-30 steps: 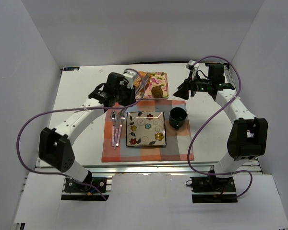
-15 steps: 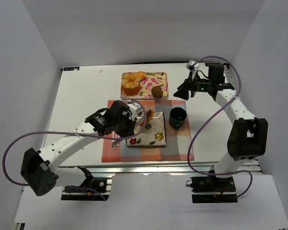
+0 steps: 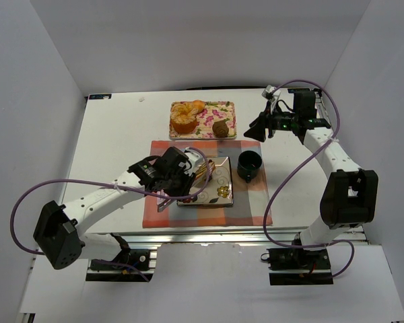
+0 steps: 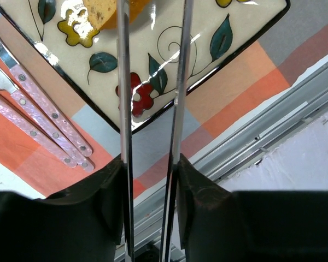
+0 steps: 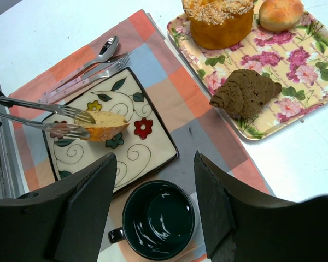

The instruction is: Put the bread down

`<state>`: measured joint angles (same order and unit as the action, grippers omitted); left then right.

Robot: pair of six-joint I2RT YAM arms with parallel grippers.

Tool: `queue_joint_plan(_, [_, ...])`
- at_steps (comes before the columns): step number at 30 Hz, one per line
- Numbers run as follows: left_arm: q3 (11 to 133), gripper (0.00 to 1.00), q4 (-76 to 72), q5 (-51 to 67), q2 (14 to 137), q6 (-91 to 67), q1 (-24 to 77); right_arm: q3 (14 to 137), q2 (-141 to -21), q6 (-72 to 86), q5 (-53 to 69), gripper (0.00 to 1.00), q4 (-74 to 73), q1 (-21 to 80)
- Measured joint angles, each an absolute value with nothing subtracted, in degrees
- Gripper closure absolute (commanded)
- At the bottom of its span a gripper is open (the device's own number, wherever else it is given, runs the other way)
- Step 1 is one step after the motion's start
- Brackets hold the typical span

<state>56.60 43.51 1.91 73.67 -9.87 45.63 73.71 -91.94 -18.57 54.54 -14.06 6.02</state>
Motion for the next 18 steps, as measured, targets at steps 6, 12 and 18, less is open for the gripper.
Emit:
queue_joint_plan(6, [56.60, 0.47, 44.31, 2.61, 73.21, -9.06, 45.63, 73.32, -91.46, -18.55, 54.54, 0.36, -14.09, 6.02])
queue_joint_plan(12, [57.21, 0.45, 46.37, 4.54, 73.01, -8.49, 45.63, 73.32, -91.46, -18.46, 54.59, 0.36, -14.09, 6.02])
queue_joint_plan(18, [59.27, 0.45, 48.10, 6.63, 73.01, -8.38, 45.63, 73.32, -91.46, -18.44, 54.59, 0.36, -14.09, 6.02])
